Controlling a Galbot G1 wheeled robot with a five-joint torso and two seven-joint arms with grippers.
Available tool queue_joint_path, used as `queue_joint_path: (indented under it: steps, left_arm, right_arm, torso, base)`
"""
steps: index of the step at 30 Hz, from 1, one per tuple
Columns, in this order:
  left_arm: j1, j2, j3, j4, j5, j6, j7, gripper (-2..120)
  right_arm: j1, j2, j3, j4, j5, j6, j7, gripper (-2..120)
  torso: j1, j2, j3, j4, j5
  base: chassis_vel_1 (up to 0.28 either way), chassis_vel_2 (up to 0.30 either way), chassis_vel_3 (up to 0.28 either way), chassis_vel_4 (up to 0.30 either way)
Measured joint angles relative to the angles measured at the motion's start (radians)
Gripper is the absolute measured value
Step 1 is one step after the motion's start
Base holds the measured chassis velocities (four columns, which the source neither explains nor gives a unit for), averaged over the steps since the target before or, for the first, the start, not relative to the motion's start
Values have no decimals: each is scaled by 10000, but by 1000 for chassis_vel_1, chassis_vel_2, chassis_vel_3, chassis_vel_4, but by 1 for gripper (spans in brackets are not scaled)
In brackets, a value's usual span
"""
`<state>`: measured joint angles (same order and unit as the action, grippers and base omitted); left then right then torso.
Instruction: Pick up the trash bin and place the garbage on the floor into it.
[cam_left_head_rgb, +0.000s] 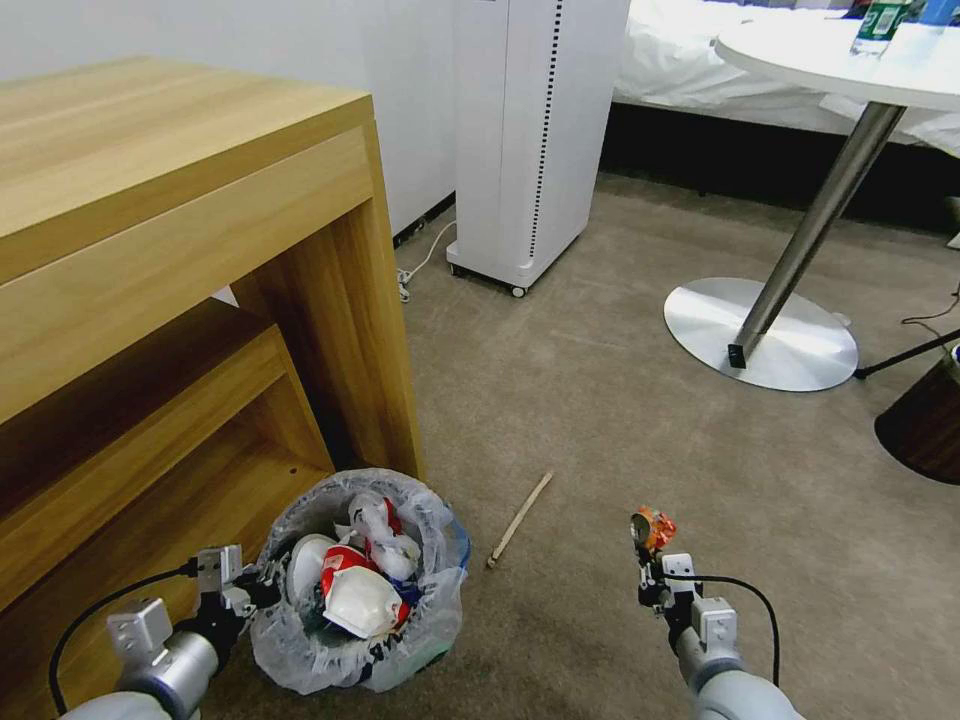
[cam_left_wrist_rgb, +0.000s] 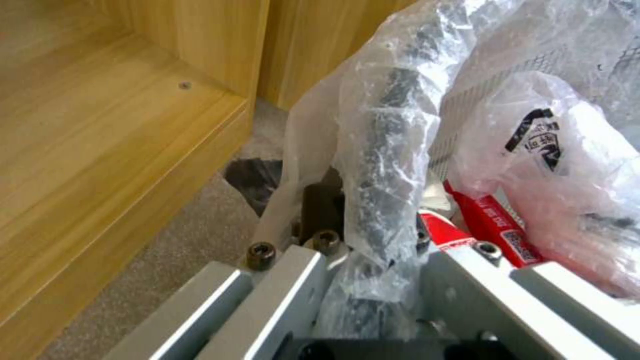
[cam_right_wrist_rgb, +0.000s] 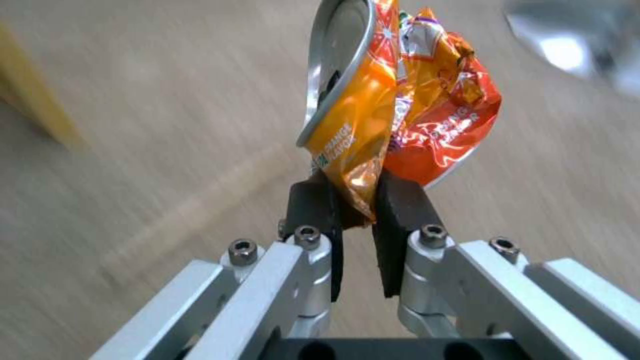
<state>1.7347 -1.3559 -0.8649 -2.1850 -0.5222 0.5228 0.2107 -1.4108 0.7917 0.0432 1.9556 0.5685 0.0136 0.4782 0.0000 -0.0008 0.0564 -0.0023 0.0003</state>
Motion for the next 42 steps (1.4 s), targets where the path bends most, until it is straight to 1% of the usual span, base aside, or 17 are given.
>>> queue_joint_path:
  steps: [3, 5, 6, 12, 14, 16, 17, 18, 20, 22, 23, 24, 26, 28, 30, 34, 42]
  left_arm:
    - [33, 8, -19, -40, -2, 13, -4, 1]
    - [86, -2, -34, -179, -5, 53, -13, 1]
    - [86, -2, -34, -179, -5, 53, -13, 1]
    - [123, -154, -10, -456, 50, 196, -44, 1]
    - [123, -172, -3, -482, 58, 213, -48, 1]
    - [118, -263, 13, -568, 123, 261, -63, 1]
    - [118, -263, 13, -568, 123, 261, -63, 1]
    - [118, -281, 14, -575, 136, 264, -67, 1]
    - [141, -417, 19, -644, 223, 292, -78, 1]
    - [152, -450, 17, -657, 239, 292, -80, 1]
    - [179, -517, 8, -697, 264, 292, -80, 1]
    - [179, -517, 8, -697, 264, 292, -80, 1]
    - [212, -610, -16, -751, 302, 293, -73, 1]
    - [225, -650, -22, -771, 311, 293, -72, 1]
    - [264, -772, -53, -830, 344, 261, -62, 1]
    - [315, -889, -78, -874, 400, 185, -36, 1]
    - [326, -984, -117, -914, 411, 138, -28, 1]
  right_arm:
    - [431, -252, -239, 478, 21, 409, -370, 10]
    - [1841, -879, -1116, 1234, 353, 1163, -1247, 10]
    - [1841, -879, -1116, 1234, 353, 1163, -1247, 10]
    - [4872, -2504, -3072, 2117, 2253, 2235, -3714, 10]
    - [5112, -2598, -3332, 2196, 2465, 2277, -3864, 10]
    - [6767, -2670, -4821, 2377, 3284, 2344, -4063, 10]
    - [6767, -2670, -4821, 2377, 3284, 2344, -4063, 10]
    - [7033, -2633, -5075, 2386, 3371, 2338, -4053, 10]
    - [8674, -2034, -6944, 2359, 4037, 2035, -3640, 10]
    - [9012, -1861, -7326, 2331, 4215, 1952, -3489, 10]
    - [9704, -1458, -8167, 2242, 4562, 1787, -3137, 10]
    - [9704, -1458, -8167, 2242, 4562, 1787, -3137, 10]
    - [10726, -817, -9268, 2031, 4934, 1599, -2653, 10]
    - [11009, -626, -9558, 1970, 5029, 1535, -2503, 10]
    - [11851, 95, -10644, 1751, 5524, 1263, -1984, 10]
    - [12320, 713, -11343, 1466, 5936, 898, -1415, 10]
    - [12317, 1103, -11706, 1241, 6164, 658, -839, 10]
  torso:
    - [0, -1, 0, 2, -3]
    - [0, 0, 0, 3, -1]
    - [0, 0, 0, 3, -1]
    - [0, -1, 1, 3, -8]
    - [0, -1, 1, 1, -7]
    - [0, -1, 0, 0, -5]
    - [0, -1, 0, 0, -5]
    - [0, -1, 0, 0, -6]
    - [0, -1, 1, 3, 0]
    - [0, -2, 1, 3, -2]
    - [0, -2, 1, 2, -7]
    - [0, -2, 1, 2, -7]
    - [0, -2, 2, 4, 0]
    - [1, -1, 1, 4, -4]
    - [0, -1, 2, 5, -4]
    - [0, -1, 0, 4, -6]
    - [0, -1, 0, 3, -3]
  base:
    - [0, 0, 0, 0]
    - [0, 0, 0, 0]
    - [0, 0, 0, 0]
    - [0, 0, 0, 0]
    - [0, 0, 0, 0]
    - [0, 0, 0, 0]
    - [0, 0, 0, 0]
    - [0, 0, 0, 0]
    - [0, 0, 0, 0]
    - [0, 0, 0, 0]
    - [0, 0, 0, 0]
    - [0, 0, 0, 0]
    - [0, 0, 0, 0]
    - [0, 0, 0, 0]
    - [0, 0, 0, 0]
    - [0, 0, 0, 0]
    - [0, 0, 0, 0]
